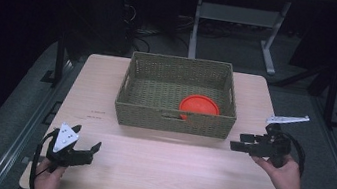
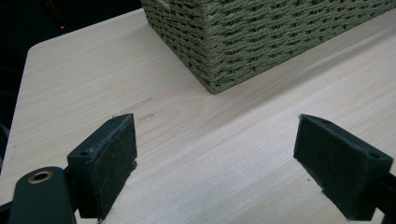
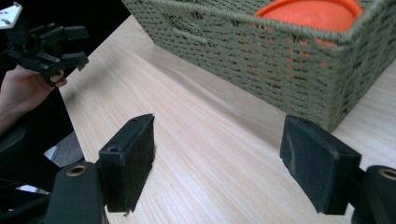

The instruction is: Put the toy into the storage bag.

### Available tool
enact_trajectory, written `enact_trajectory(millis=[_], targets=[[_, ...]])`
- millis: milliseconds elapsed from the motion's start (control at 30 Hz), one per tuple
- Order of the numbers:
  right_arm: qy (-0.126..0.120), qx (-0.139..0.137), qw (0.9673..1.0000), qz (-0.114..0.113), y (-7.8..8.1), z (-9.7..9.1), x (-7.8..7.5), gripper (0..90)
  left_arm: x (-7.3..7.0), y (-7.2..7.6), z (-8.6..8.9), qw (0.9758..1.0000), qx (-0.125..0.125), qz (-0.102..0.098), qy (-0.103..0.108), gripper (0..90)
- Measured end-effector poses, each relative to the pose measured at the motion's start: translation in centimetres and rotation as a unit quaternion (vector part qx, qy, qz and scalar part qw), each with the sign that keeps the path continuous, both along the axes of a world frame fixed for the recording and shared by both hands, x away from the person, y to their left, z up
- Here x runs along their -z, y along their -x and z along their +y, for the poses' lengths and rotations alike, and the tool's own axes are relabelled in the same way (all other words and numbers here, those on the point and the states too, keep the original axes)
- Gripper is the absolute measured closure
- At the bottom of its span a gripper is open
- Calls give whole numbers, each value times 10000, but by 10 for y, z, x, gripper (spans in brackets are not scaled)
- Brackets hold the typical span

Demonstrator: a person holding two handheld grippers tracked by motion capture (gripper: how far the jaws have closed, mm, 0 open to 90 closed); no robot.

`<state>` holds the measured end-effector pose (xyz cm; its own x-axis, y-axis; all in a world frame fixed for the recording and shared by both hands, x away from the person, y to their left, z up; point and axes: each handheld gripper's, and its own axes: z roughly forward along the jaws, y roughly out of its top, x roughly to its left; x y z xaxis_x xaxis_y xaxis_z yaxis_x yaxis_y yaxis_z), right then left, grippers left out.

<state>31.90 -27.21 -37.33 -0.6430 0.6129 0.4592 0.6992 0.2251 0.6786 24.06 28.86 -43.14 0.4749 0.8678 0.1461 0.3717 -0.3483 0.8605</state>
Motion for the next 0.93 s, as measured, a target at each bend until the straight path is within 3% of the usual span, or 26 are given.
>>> enact_trajectory(millis=[533, 733, 933], targets=[[94, 40, 9998, 158, 13, -9, 23, 233, 0, 0, 0, 10000, 6, -4, -10, 128], [8, 58, 9997, 230, 19, -15, 35, 231, 0, 0, 0, 10000, 4, -2, -12, 128], [-155, 124, 9997, 132, 33, -20, 49, 218, 1, -1, 0, 10000, 5, 10, -24, 128]])
